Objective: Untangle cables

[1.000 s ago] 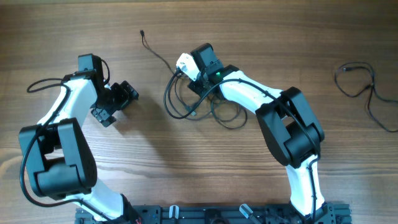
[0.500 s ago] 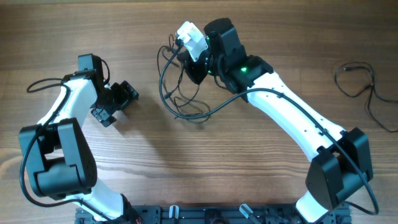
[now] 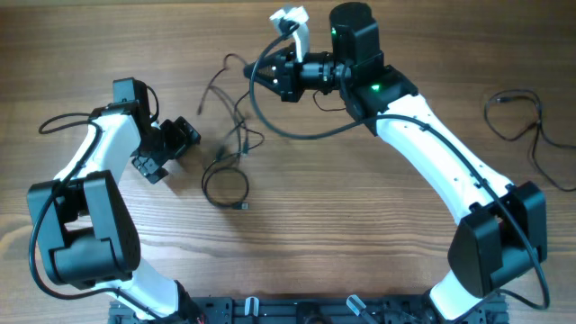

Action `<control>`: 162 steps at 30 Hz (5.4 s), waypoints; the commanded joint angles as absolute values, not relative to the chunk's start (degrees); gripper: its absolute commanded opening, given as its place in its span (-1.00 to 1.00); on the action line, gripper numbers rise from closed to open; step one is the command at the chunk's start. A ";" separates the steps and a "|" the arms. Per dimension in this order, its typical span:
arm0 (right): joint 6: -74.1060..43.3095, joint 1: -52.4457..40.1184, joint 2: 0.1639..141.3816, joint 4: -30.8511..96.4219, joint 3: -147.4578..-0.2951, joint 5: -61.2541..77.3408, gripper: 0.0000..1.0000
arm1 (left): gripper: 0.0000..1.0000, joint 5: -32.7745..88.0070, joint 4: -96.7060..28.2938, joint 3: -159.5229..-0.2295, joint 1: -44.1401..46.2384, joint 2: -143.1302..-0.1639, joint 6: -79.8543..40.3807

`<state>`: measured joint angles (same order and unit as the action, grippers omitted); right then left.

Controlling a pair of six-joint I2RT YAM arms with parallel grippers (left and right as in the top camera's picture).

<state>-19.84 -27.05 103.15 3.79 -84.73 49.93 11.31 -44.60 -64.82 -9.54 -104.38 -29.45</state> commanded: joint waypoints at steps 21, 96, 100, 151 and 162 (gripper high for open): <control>-24.08 -25.43 96.27 28.99 -96.01 38.50 -0.91 | 1.00 10.81 -44.58 -64.75 -9.82 -104.84 -28.97; -4.45 -25.41 86.91 57.87 -104.14 24.01 -0.91 | 1.00 10.81 -44.58 -64.75 -9.82 -104.84 -28.97; -4.49 -25.41 86.91 57.82 -104.14 23.83 -0.91 | 1.00 10.83 -43.79 -64.75 -9.82 -104.84 -28.99; 3.09 -53.36 102.94 50.30 -85.84 19.22 -0.52 | 1.00 14.94 -42.65 -64.75 -9.06 -104.84 -25.74; 10.76 -57.58 119.09 58.04 -81.91 10.63 0.07 | 1.00 14.94 -42.65 -64.75 -9.06 -104.84 -25.76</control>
<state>10.07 -57.45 115.31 59.35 -81.95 17.21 14.46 -42.83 -64.82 -9.37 -104.36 -26.83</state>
